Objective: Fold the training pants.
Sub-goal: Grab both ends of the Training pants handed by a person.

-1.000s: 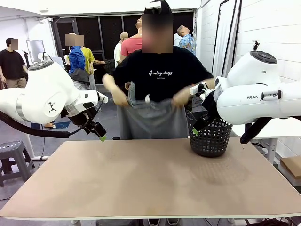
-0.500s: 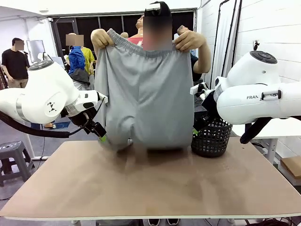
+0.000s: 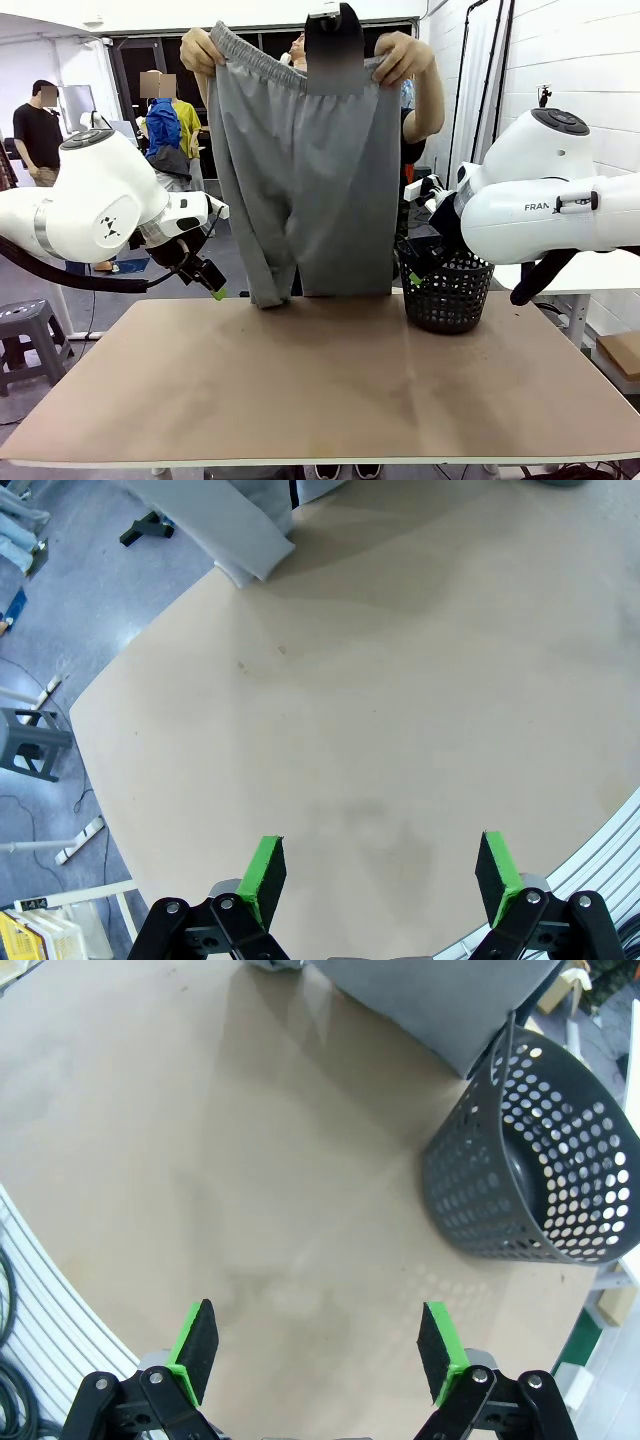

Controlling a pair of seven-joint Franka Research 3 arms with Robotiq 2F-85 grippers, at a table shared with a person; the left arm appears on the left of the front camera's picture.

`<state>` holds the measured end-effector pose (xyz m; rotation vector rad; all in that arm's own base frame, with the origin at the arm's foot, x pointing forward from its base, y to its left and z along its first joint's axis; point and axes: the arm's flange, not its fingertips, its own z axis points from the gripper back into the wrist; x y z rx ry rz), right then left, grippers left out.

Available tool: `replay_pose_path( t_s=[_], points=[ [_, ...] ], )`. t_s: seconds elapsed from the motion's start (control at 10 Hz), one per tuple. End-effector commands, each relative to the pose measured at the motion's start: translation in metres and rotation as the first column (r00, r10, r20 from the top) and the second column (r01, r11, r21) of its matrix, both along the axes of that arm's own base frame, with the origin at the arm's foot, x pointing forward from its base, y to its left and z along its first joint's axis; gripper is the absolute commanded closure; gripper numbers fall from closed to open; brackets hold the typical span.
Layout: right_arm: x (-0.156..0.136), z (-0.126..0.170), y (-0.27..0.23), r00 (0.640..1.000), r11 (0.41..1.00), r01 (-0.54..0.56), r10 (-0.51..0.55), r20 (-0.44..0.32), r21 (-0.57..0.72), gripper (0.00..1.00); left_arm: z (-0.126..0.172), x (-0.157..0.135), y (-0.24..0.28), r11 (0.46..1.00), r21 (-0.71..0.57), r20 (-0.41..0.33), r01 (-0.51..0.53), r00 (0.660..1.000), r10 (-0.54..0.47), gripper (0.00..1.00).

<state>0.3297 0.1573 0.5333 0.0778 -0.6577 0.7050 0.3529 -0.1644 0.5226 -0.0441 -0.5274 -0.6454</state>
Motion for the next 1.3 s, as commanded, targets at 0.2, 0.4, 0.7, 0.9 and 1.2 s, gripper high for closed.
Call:
replay_pose_path(
  t_s=[0.2,0.4,0.7,0.9,1.2],
  points=[
    [-0.0001,0.0000,0.0000,1.000,1.000,-0.002,0.002,-0.001,0.002,0.00,0.0007,0.0021,0.0000,1.000,-0.001,-0.002,-0.001,1.000,0.001,0.00],
    [-0.0001,0.0000,0.0000,1.000,1.000,-0.002,0.002,-0.001,0.002,0.00,0.0007,0.0021,0.0000,1.000,-0.001,-0.002,-0.001,1.000,0.001,0.00],
    [-0.0001,0.0000,0.0000,1.000,1.000,-0.002,0.002,-0.001,0.002,0.00,0.0007,0.0021,0.0000,1.000,-0.001,-0.002,-0.001,1.000,0.001,0.00],
    [-0.0001,0.0000,0.0000,1.000,1.000,-0.002,0.002,-0.001,0.002,0.00,0.0007,0.0021,0.0000,1.000,-0.001,-0.002,-0.001,1.000,0.001,0.00],
    [-0.0001,0.0000,0.0000,1.000,1.000,-0.002,0.002,-0.001,0.002,0.00,0.0007,0.0021,0.0000,1.000,-0.001,-0.002,-0.001,1.000,0.001,0.00]
  ],
)
